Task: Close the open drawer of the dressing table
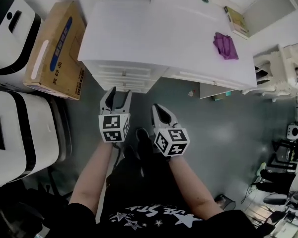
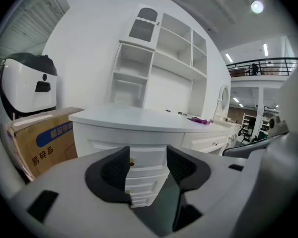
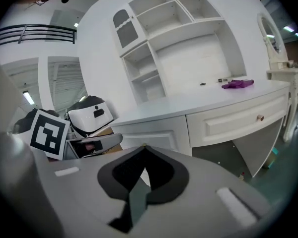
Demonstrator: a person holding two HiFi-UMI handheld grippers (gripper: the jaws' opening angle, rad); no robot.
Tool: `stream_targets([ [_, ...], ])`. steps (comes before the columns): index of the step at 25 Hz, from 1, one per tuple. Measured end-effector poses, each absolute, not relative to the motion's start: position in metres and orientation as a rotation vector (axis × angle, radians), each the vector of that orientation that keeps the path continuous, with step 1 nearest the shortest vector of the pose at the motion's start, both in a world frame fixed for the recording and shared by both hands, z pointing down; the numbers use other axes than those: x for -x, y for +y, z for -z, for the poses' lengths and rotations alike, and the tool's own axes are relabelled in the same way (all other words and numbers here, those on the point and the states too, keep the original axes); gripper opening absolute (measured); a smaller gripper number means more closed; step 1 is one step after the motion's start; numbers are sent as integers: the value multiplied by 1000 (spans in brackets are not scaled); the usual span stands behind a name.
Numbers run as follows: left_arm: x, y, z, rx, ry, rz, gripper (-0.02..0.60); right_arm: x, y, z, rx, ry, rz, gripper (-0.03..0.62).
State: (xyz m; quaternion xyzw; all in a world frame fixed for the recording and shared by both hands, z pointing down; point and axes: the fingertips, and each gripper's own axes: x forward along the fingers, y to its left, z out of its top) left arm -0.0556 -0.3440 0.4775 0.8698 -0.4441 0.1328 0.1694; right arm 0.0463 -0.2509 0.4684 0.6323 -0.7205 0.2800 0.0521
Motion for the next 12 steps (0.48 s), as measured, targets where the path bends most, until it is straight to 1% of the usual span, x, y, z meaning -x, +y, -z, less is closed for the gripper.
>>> stream_targets([
  [6,70,-318,-426,-2545,-1241,-330,219,-24,-223,-434,-1891,-2222,-763,2],
  [12,81,-296,-395,-2603,-1248,-275,219,-12,-212,-393,-1896,-2273,-692,2],
])
